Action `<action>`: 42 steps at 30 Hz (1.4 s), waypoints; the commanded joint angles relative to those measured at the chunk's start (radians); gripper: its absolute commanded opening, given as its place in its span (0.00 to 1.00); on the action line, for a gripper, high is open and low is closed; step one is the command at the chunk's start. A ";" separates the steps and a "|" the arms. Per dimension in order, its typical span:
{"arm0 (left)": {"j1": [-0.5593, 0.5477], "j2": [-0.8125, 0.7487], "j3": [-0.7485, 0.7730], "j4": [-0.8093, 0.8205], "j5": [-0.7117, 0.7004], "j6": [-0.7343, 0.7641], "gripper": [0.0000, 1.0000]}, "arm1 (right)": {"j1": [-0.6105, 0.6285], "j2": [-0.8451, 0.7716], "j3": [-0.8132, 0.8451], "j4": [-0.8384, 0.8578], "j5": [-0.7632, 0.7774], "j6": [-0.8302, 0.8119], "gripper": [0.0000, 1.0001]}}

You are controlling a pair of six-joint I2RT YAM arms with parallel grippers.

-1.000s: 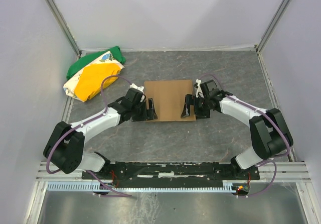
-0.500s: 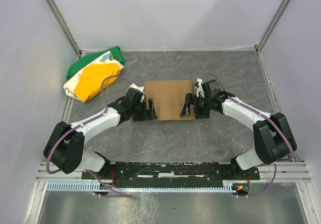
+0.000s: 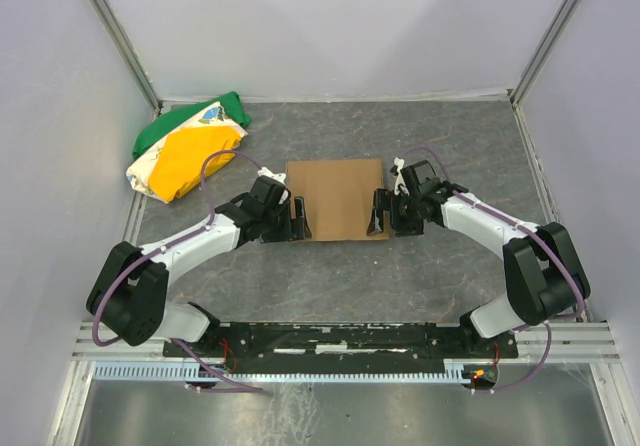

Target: Fold the paper box

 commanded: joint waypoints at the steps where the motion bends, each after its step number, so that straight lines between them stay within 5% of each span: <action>1: -0.004 -0.021 0.011 -0.016 -0.026 0.050 0.82 | 0.007 -0.034 -0.004 0.017 0.049 -0.029 0.91; 8: -0.004 -0.032 0.007 -0.026 -0.039 0.058 0.81 | 0.007 -0.055 -0.023 0.019 0.062 -0.032 0.89; 21: -0.004 -0.048 0.029 -0.054 -0.014 0.049 0.79 | 0.018 -0.059 -0.011 0.053 -0.199 -0.006 0.88; 42: -0.004 -0.056 0.041 -0.053 0.011 0.043 0.77 | 0.028 -0.068 0.018 0.023 -0.172 -0.007 0.88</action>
